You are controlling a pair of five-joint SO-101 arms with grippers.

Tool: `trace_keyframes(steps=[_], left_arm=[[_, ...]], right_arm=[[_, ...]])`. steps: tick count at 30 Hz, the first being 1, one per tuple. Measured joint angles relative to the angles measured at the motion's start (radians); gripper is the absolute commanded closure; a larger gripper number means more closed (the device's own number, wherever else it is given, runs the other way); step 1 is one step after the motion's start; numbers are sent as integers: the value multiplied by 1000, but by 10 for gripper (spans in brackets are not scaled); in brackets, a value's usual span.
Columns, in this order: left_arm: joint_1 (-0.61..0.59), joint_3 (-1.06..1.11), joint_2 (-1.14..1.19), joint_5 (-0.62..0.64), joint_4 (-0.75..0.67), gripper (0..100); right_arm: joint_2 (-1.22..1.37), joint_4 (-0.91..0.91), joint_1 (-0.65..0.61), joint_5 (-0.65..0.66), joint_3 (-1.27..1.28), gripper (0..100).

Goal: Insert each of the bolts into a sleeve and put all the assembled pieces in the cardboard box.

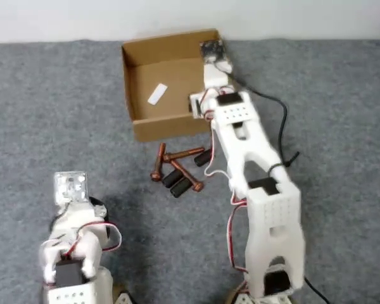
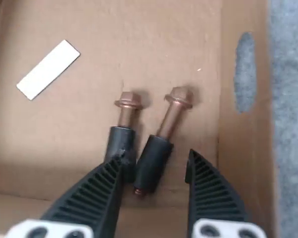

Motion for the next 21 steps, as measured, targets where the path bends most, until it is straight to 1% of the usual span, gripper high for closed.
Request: trace_keyframes(steps=[6,10,14,21], left_arm=[[0,0,0,2,0,995],[0,0,0,2,0,995],[0,0,0,2,0,995],[0,0,0,2,0,995]], right_arm=[[0,160,0,3,-178,990],[0,295,0,3,-331,990],[0,471,0,3,-494,991],[0,769,-52,6,-684,990]])
